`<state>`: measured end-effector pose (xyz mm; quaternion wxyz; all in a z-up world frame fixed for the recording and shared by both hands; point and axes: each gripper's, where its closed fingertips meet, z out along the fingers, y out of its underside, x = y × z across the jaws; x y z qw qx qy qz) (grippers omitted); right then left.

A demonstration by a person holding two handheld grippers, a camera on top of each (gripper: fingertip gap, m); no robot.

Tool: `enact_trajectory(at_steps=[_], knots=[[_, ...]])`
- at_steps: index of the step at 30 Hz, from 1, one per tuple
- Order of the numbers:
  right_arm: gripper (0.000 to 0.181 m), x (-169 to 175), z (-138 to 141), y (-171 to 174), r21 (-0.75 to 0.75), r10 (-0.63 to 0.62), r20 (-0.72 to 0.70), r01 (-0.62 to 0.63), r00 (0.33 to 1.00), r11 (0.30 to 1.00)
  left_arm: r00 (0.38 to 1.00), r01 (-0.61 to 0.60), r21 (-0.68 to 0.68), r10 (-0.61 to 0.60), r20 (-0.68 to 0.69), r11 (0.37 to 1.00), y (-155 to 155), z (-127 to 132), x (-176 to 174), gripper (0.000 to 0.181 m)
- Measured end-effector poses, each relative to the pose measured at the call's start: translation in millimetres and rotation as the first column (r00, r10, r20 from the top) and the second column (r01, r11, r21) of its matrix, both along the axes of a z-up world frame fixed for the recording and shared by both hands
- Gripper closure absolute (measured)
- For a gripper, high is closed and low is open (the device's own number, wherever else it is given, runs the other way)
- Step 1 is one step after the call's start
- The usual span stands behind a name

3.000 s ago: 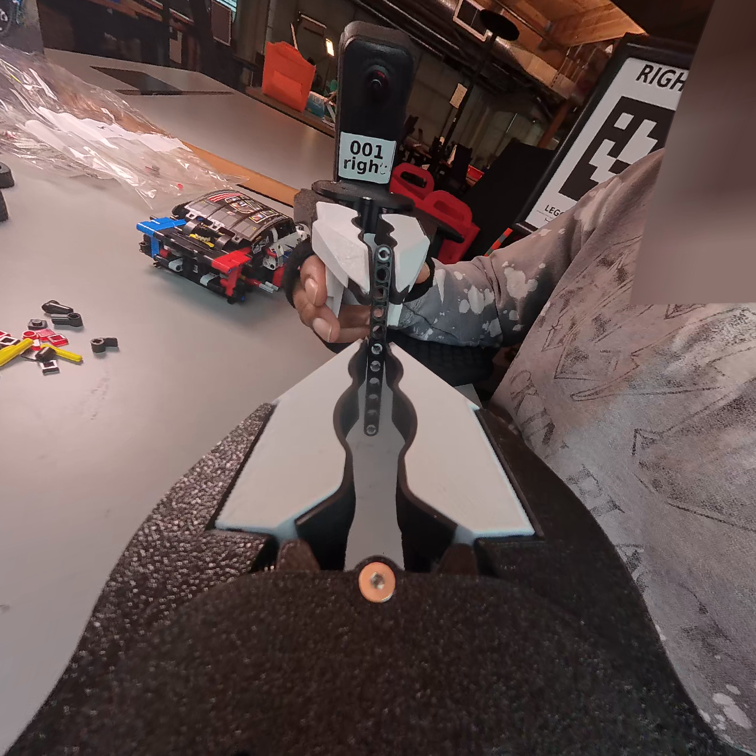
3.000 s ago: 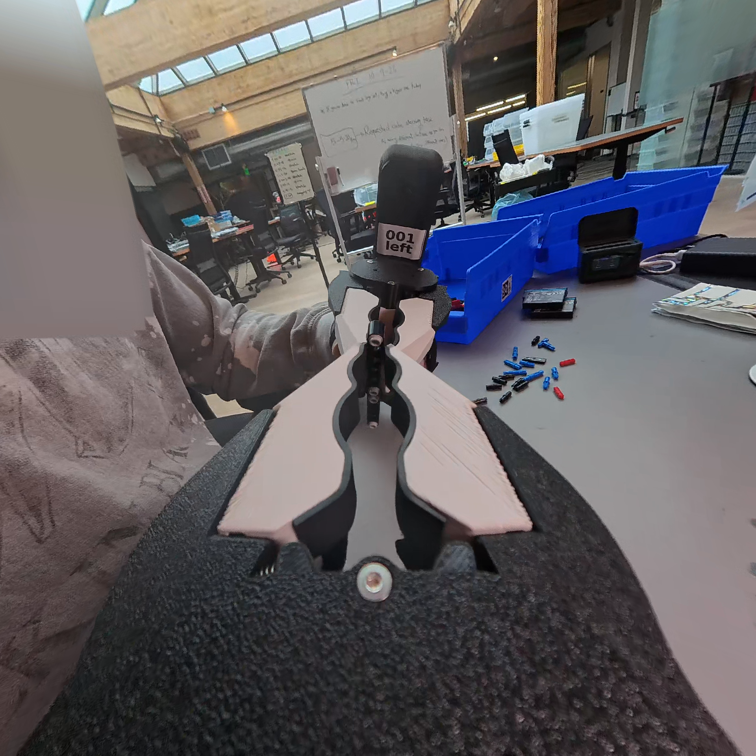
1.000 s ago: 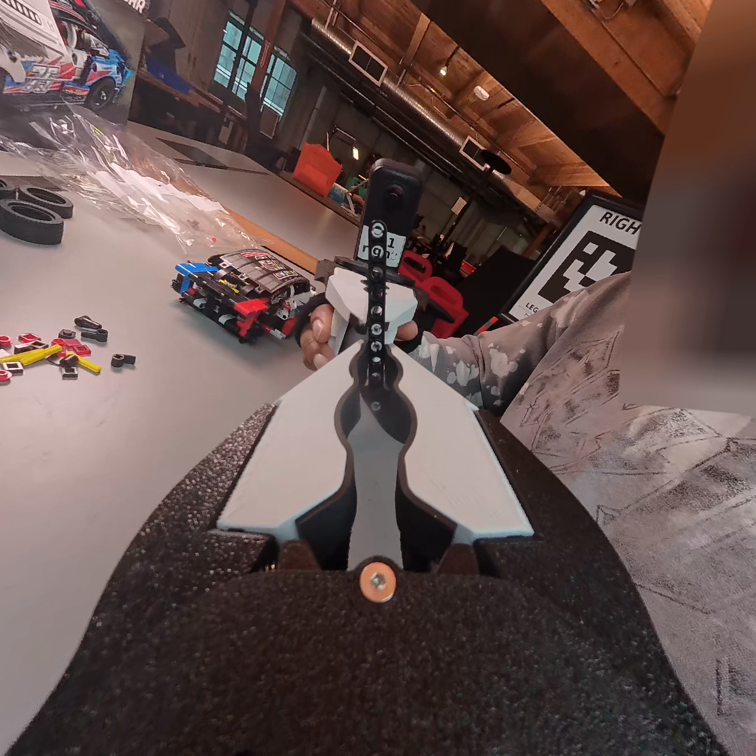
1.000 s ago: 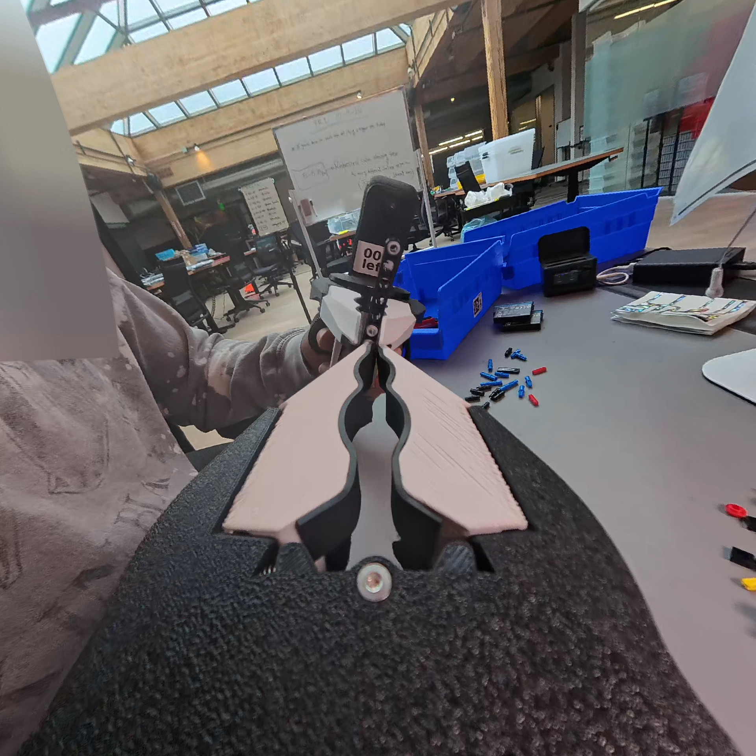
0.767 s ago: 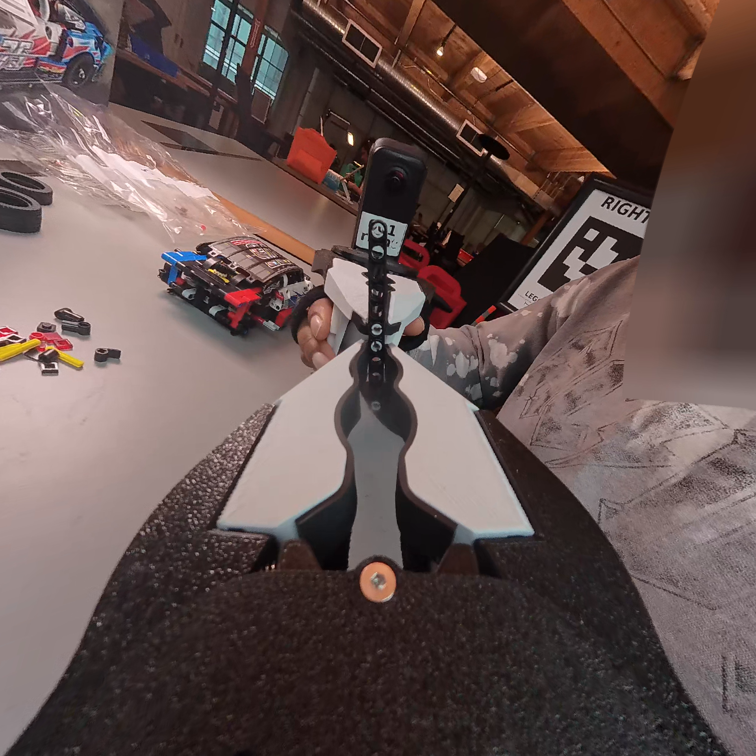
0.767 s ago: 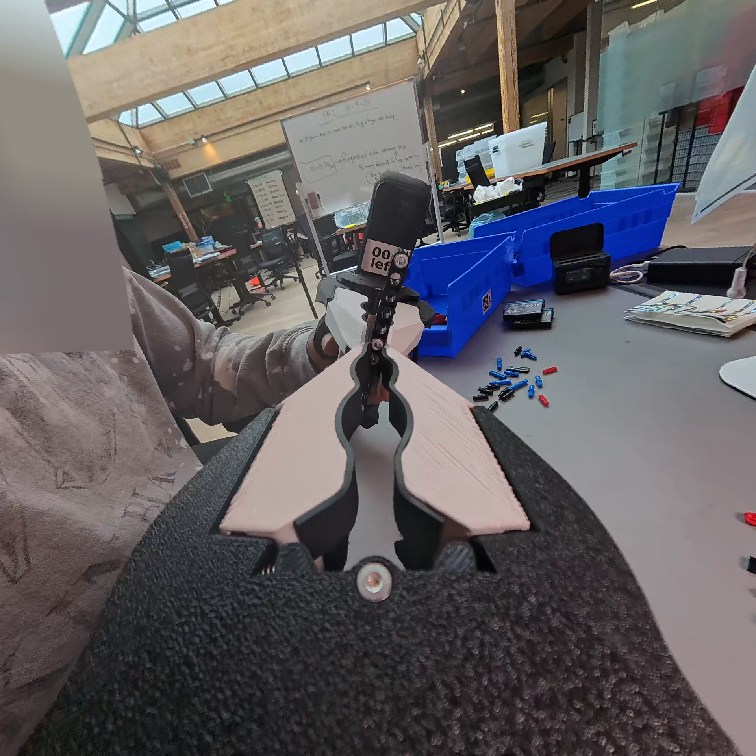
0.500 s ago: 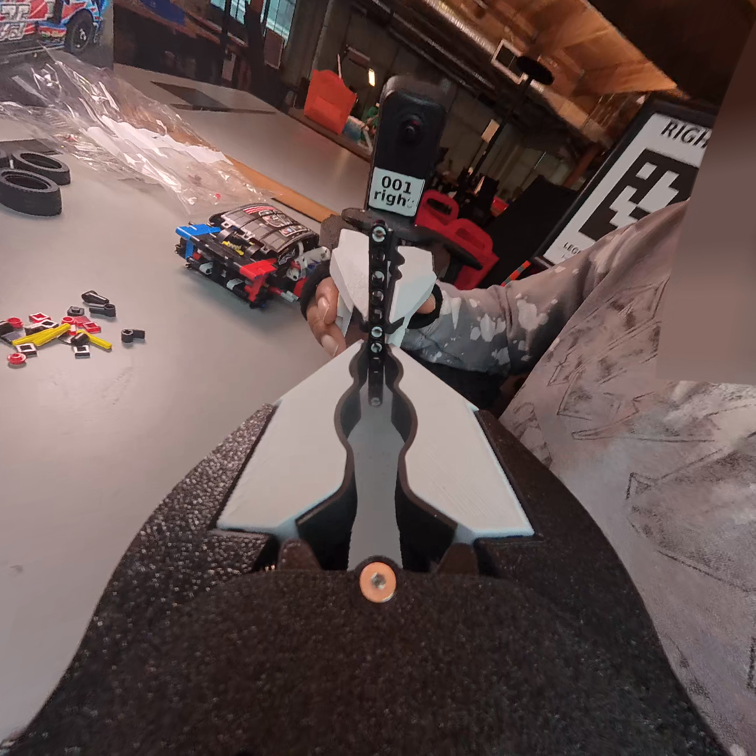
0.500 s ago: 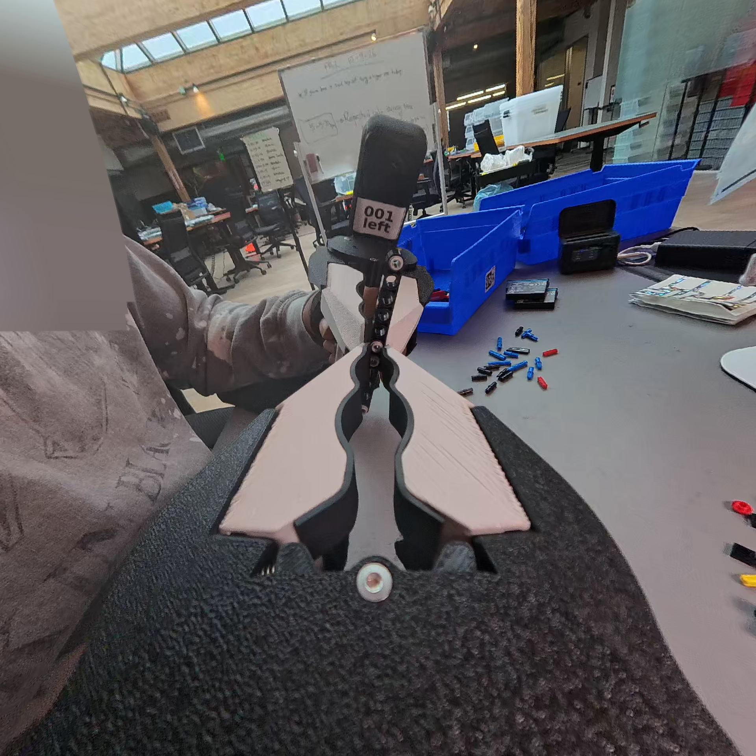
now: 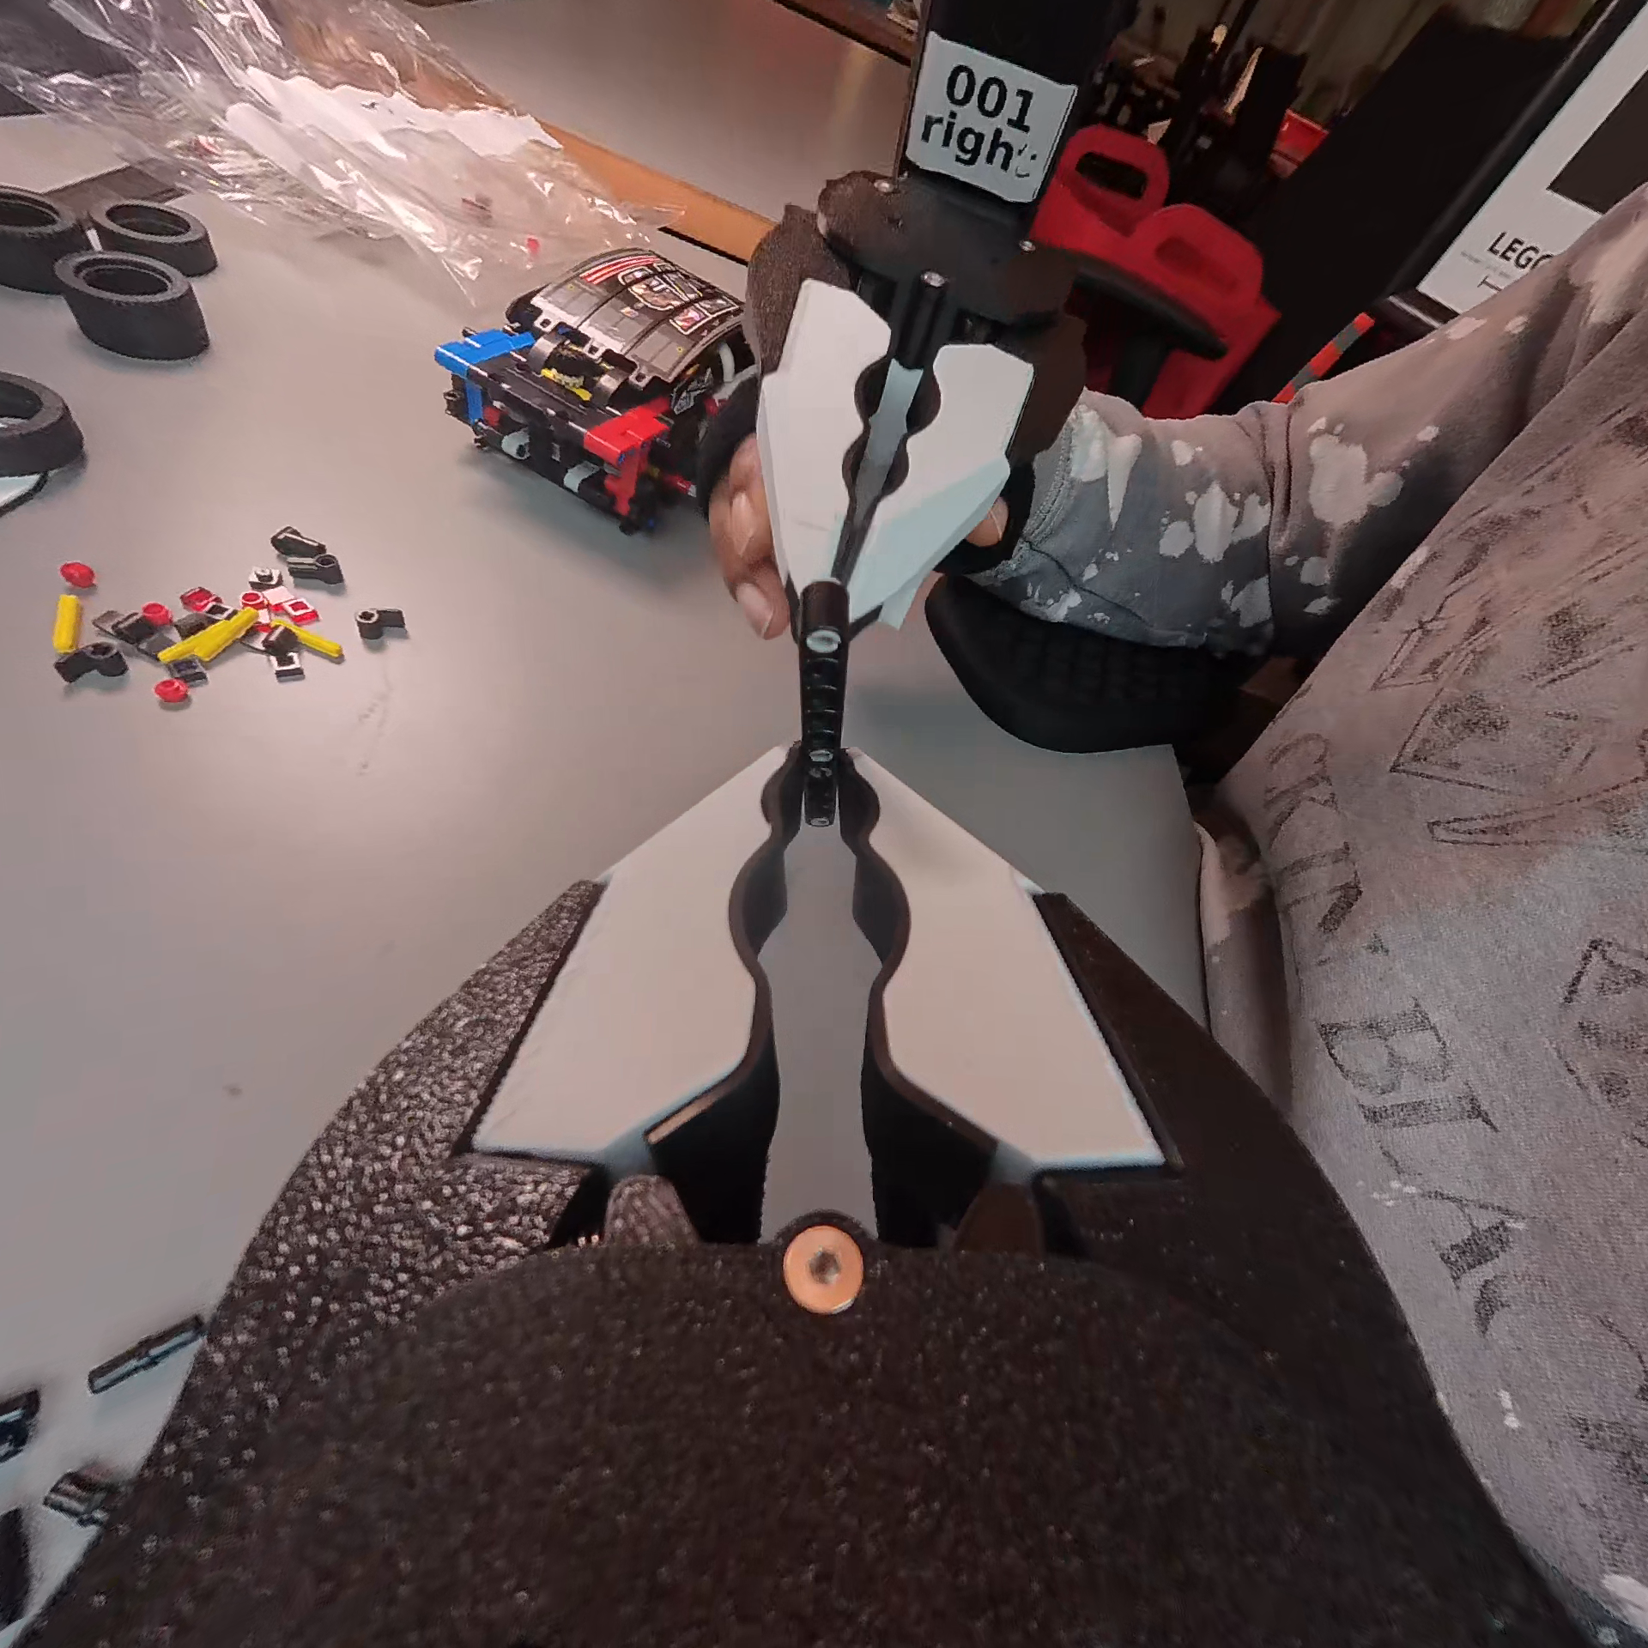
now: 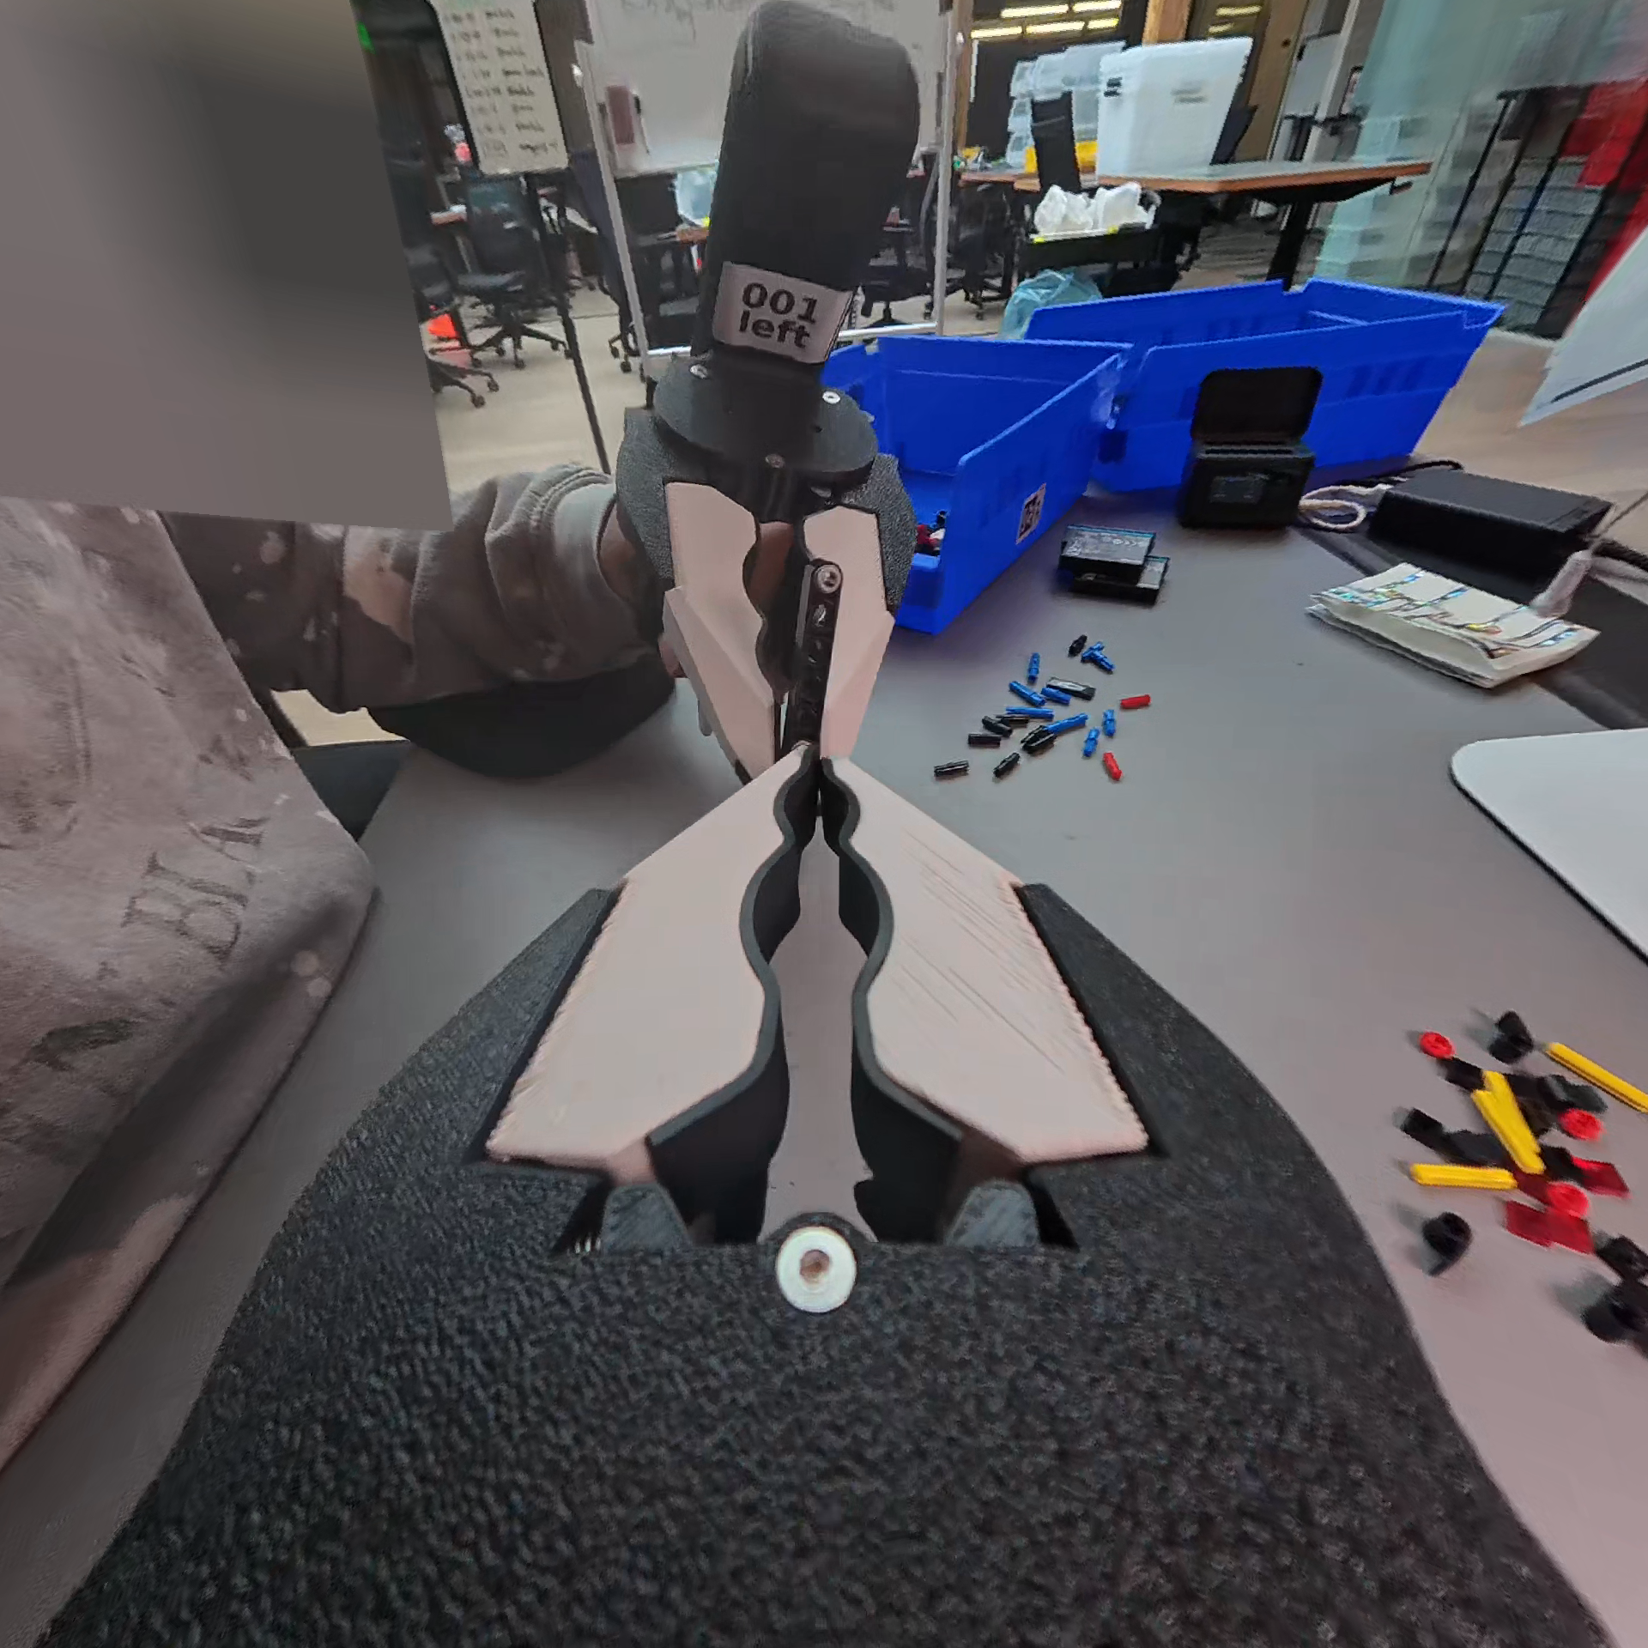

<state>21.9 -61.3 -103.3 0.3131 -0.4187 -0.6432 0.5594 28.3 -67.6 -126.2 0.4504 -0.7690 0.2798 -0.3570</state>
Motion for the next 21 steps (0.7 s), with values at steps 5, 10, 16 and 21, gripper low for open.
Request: enact_trajectory(at_steps=[5,10,16,21], knots=[[0.169,-0.8,-11.6,-16.4,-0.008,0.064,0.035,-0.064,0.997,0.998,0.999,0.031,0.003,-0.031,-0.014,1.000,-3.4,-4.3,9.3,0.176],[0.174,3.1,-7.3,-17.5,-0.059,0.097,0.028,-0.095,0.995,0.994,0.998,0.055,0.015,-0.055,0.007,0.998,-6.6,0.1,14.0,0.176],[0.175,6.1,6.1,-19.1,-0.158,0.138,-0.026,-0.141,0.990,0.977,0.990,0.080,0.049,-0.085,0.112,0.996,-9.5,14.0,17.0,0.176],[0.175,3.3,12.9,-15.8,-0.168,0.107,-0.062,-0.116,0.992,0.979,0.986,0.038,0.072,-0.049,0.160,0.997,-5.5,22.5,14.1,0.175]])
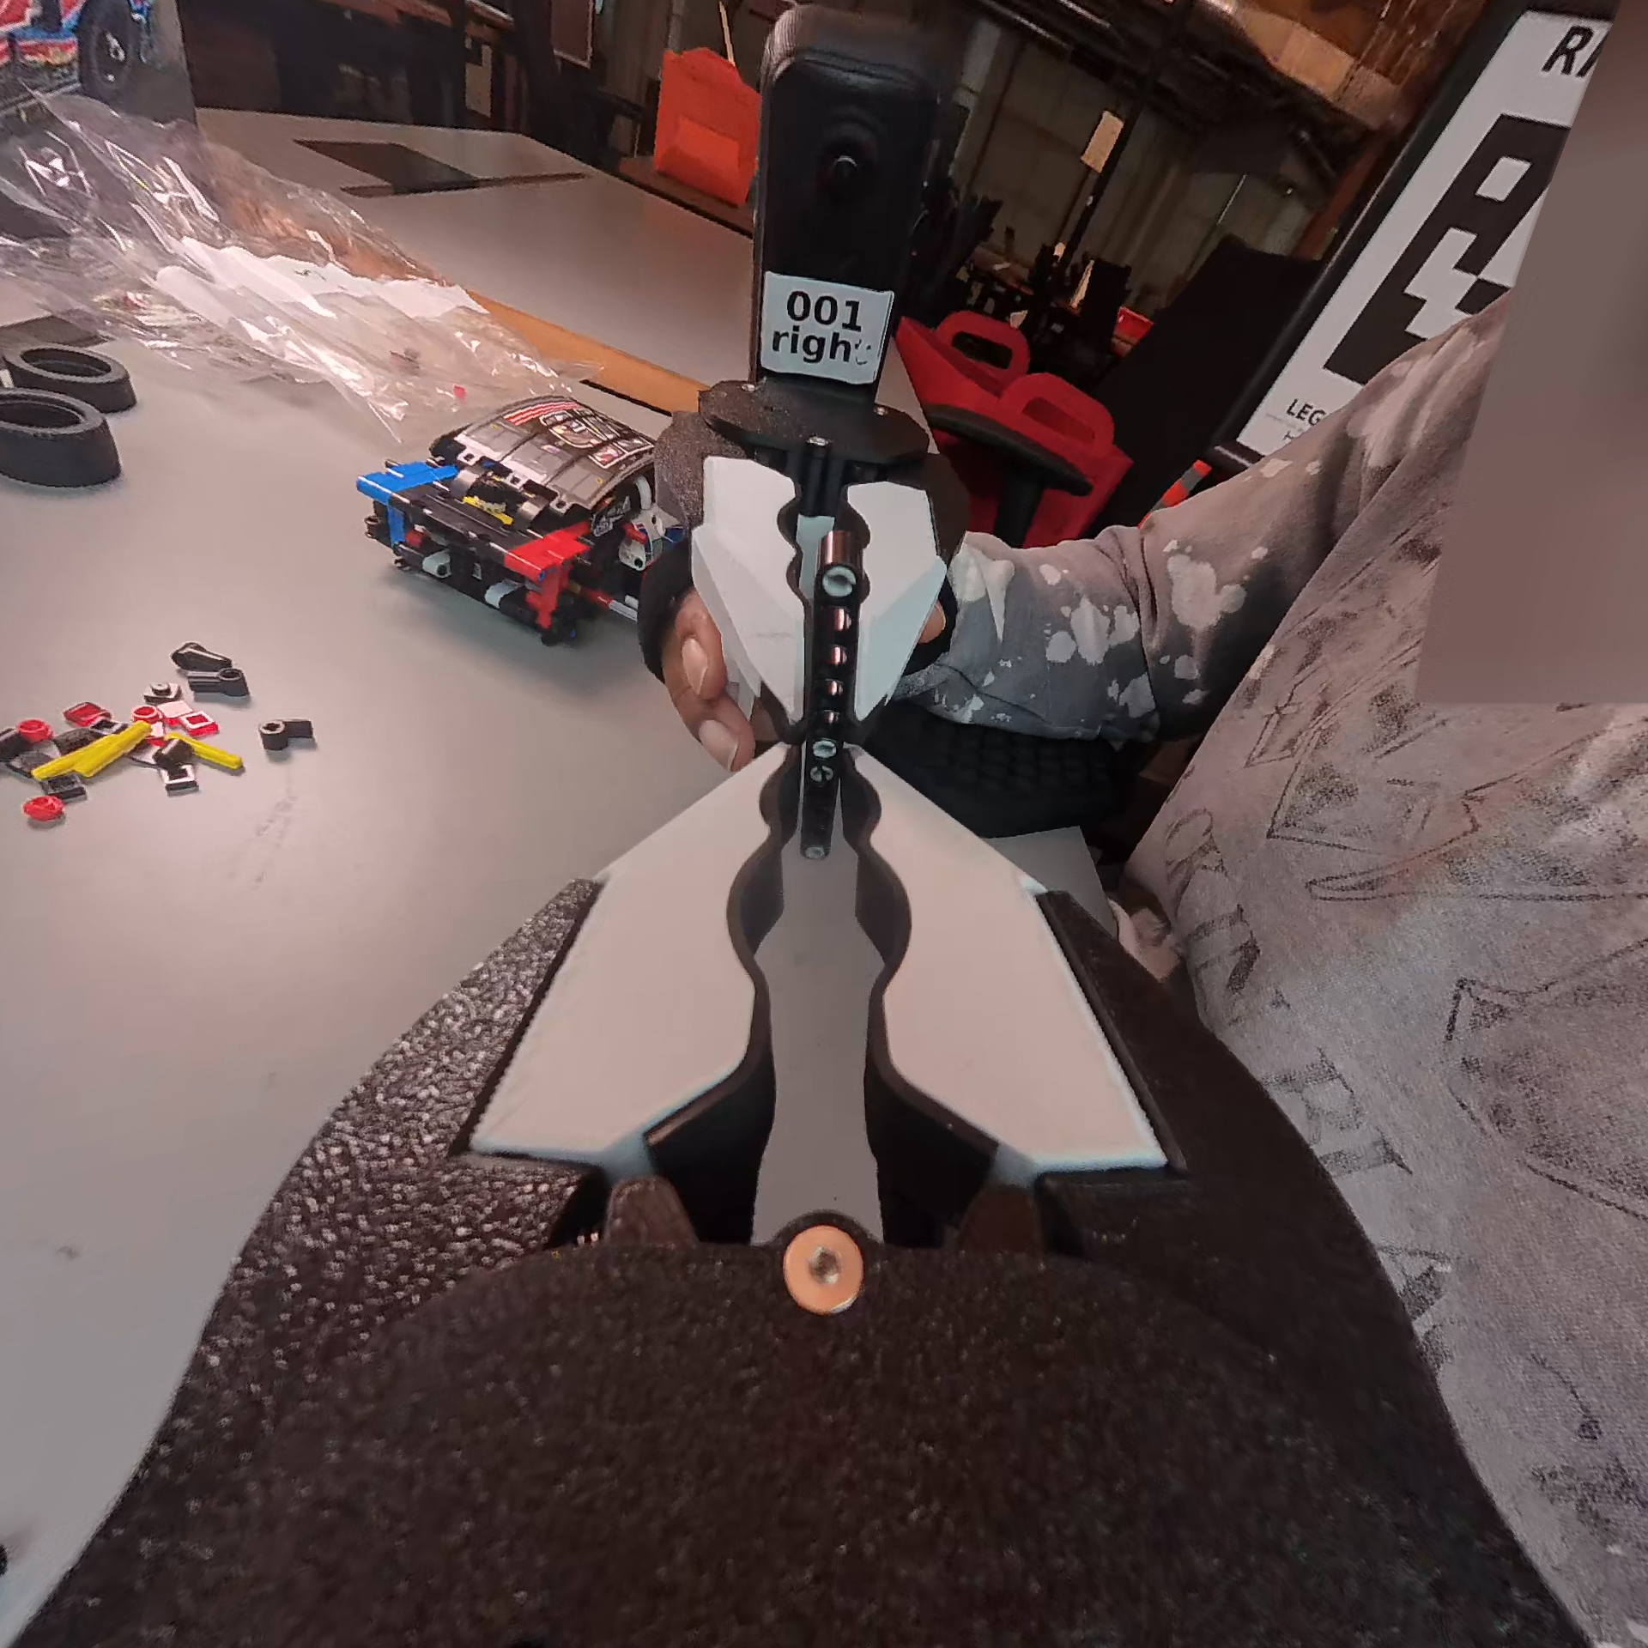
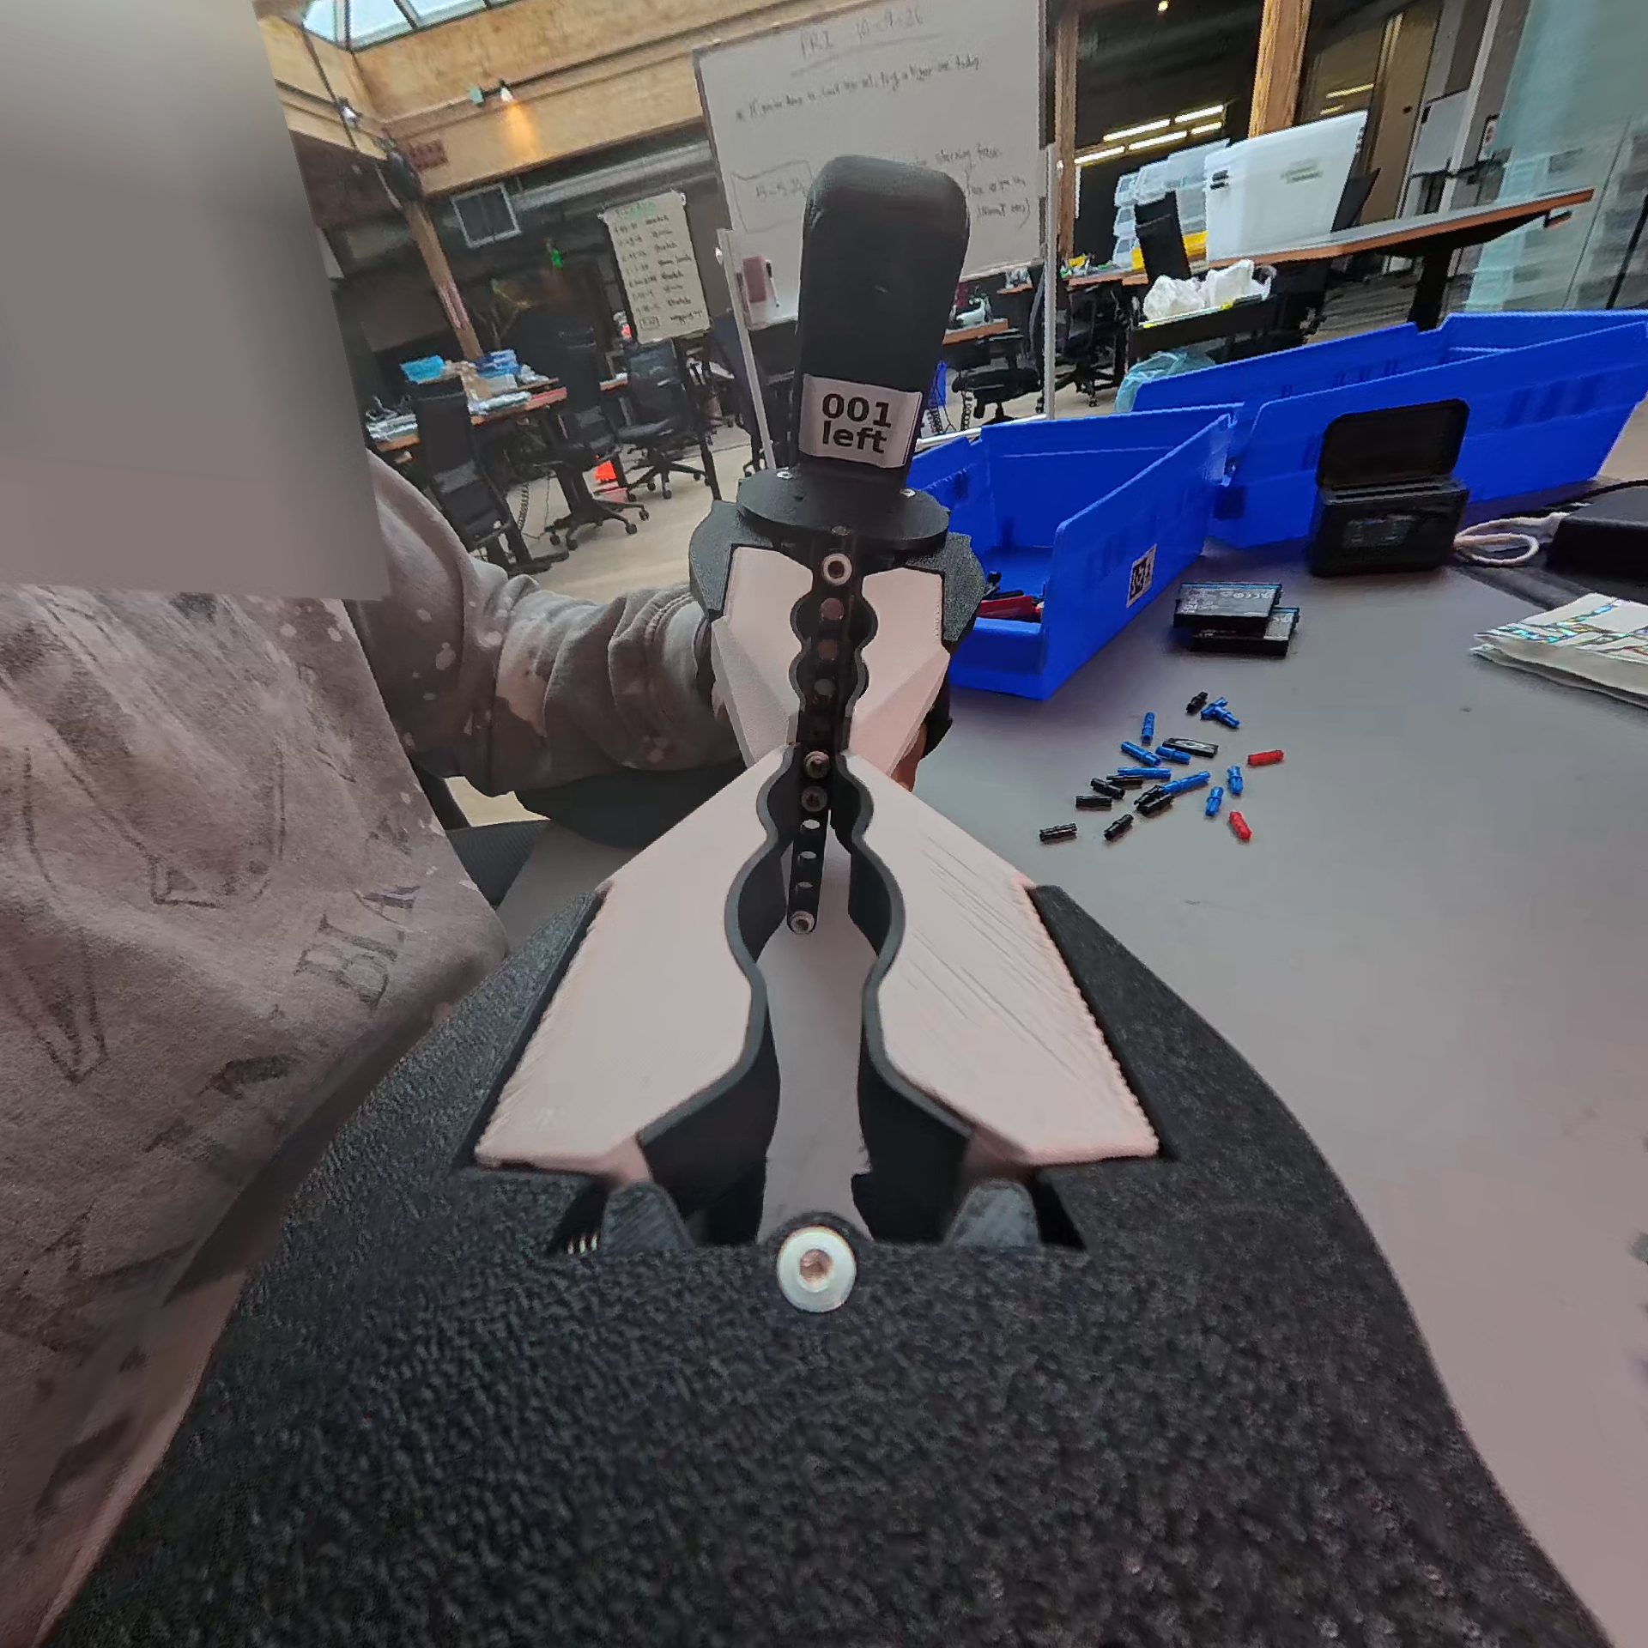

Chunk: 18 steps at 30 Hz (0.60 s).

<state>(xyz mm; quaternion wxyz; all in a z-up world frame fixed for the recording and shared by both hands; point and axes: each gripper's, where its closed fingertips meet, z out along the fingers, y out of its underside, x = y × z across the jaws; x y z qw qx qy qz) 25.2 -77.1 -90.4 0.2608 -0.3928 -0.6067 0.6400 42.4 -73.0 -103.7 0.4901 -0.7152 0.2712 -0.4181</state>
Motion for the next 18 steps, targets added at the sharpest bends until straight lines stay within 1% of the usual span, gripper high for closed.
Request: enact_trajectory(at_steps=[5,10,11,13,14,15,16,18], knots=[[0.176,-1.5,6.6,4.8,0.025,-0.038,-0.031,0.039,0.999,0.999,0.999,-0.044,0.058,0.044,-0.005,0.997,3.4,7.4,-3.9,0.176],[0.177,2.3,6.0,8.1,0.084,-0.033,-0.026,0.035,0.999,0.996,0.998,-0.067,0.073,0.068,-0.010,0.995,5.7,8.6,-3.6,0.177],[0.175,3.2,5.9,8.7,0.101,-0.034,-0.023,0.036,0.999,0.994,0.998,-0.067,0.075,0.068,-0.005,0.995,5.7,9.6,-3.7,0.177],[0.179,6.5,2.2,10.3,0.162,-0.029,-0.013,0.031,0.999,0.986,0.998,-0.069,0.075,0.070,-0.009,0.995,5.7,9.8,-5.2,0.177],[0.181,9.0,0.9,15.4,0.183,-0.041,-0.010,0.043,0.999,0.982,0.997,-0.078,0.075,0.078,0.007,0.994,6.2,12.7,-9.5,0.176],[0.181,11.8,-1.2,26.5,0.200,-0.074,-0.005,0.073,0.997,0.977,0.996,-0.083,0.082,0.080,0.046,0.993,4.8,20.9,-17.6,0.176],[0.181,14.4,0.0,37.1,0.198,-0.106,-0.014,0.107,0.994,0.974,0.993,-0.105,0.088,0.100,0.057,0.991,5.3,26.3,-27.9,0.177],[0.181,17.9,7.5,43.6,0.152,-0.124,-0.039,0.129,0.991,0.980,0.990,-0.129,0.093,0.124,0.061,0.987,6.2,30.5,-38.9,0.176]])
